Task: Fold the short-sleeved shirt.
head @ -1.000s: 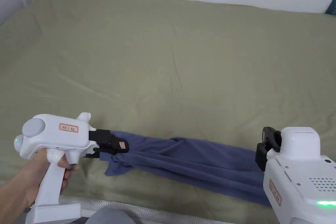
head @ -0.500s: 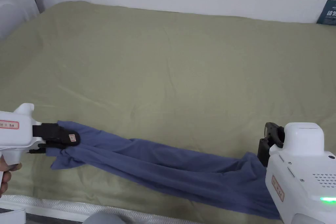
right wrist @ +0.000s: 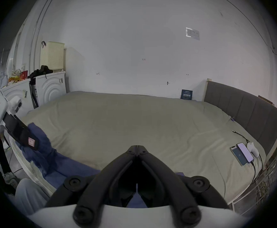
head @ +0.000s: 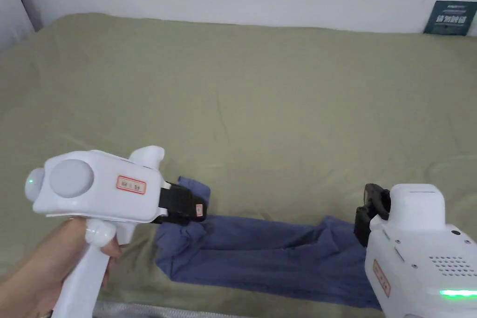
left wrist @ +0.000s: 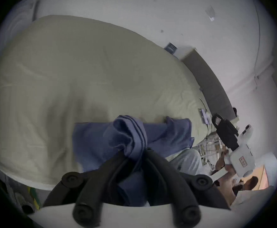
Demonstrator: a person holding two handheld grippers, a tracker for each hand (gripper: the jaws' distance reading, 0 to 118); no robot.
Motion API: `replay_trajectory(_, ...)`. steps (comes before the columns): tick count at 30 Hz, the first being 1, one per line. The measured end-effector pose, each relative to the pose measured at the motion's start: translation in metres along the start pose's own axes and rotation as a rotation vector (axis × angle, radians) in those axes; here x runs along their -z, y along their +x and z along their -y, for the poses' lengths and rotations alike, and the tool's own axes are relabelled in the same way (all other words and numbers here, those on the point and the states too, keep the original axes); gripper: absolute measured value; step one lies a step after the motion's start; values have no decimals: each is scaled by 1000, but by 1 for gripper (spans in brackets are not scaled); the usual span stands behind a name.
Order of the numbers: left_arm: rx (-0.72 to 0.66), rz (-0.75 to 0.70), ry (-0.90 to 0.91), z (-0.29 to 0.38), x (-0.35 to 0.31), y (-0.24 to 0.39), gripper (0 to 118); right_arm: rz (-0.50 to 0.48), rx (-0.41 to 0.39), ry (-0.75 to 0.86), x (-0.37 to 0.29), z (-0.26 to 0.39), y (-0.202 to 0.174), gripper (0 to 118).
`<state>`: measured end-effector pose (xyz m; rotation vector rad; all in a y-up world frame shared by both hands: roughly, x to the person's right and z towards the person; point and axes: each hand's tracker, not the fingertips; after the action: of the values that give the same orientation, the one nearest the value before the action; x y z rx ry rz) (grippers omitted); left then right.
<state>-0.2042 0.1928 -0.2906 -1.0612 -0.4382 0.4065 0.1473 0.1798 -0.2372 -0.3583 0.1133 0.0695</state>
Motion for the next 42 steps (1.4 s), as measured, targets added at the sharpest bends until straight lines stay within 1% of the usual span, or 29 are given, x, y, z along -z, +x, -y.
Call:
replay_trajectory(3, 21, 34, -64, -6, 48, 24, 7, 21, -17, 1, -2, 1, 8, 0)
replay_trajectory(6, 66, -27, -120, -5, 89, 43, 8, 31, -28, -6, -2, 3, 15, 0)
replay_trajectory(8, 62, -13, -140, -2, 118, 53, 8, 41, -25, -15, -2, 6, 20, 0)
replay_trajectory(9, 68, -12, -144, 1, 130, 56, 11, 43, -21, -21, -1, 7, 22, 0)
replay_trajectory(10, 71, -15, -141, 3, 139, 59, 26, 48, -19, -28, 1, 8, 24, 0)
replay_trajectory(11, 96, -12, -147, 5, 148, 62, 60, 52, -16, -35, 2, 10, 26, 0)
replay_trajectory(12, 114, 9, -166, 6, 155, 63, 108, 55, -14, -40, 3, 11, 27, 0)
replay_trajectory(13, 108, 33, -185, 8, 159, 63, 118, 59, -8, -47, 4, 12, 29, 0)
replay_trajectory(14, 85, 83, -171, 11, 155, 63, 118, 59, -3, -52, 5, 13, 30, 0)
replay_trajectory(16, 36, 172, -127, 11, 138, 59, 106, 61, 7, -57, 5, 13, 31, 0)
replay_trajectory(17, 15, 189, -114, 9, 128, 55, 99, 62, 12, -55, 5, 13, 31, 0)
replay_trajectory(18, 5, 185, -81, 9, 117, 51, 77, 61, 16, -55, 6, 13, 31, 0)
replay_trajectory(19, 3, 194, -35, 7, 99, 45, 41, 54, 19, -59, 7, 13, 31, 0)
replay_trajectory(20, 3, 206, -7, 7, 87, 39, 0, 52, 19, -58, 7, 12, 30, 0)
replay_trajectory(22, -38, 175, 63, 10, 72, 23, 0, 45, 22, -54, 6, 12, 29, 0)
replay_trajectory(26, -86, 82, 26, 14, 71, -10, 0, 29, 30, -53, 6, 11, 25, 0)
replay_trajectory(28, -105, 92, -4, 18, 79, -15, 0, 23, 24, -56, 6, 11, 23, 0)
replay_trajectory(31, -136, 105, -71, 26, 112, -18, 0, 19, 13, -62, 6, 12, 21, 0)
replay_trajectory(33, -158, 145, -116, 32, 139, -6, 0, 22, 5, -65, 6, 12, 21, 0)
replay_trajectory(36, -139, 177, -144, 40, 176, 22, 0, 25, 0, -76, 9, 13, 23, 0)
replay_trajectory(38, -140, 204, -139, 42, 190, 35, 0, 31, -9, -81, 10, 14, 26, 0)
replay_trajectory(42, -140, 185, -115, 45, 203, 39, 0, 38, -17, -92, 13, 15, 31, 0)
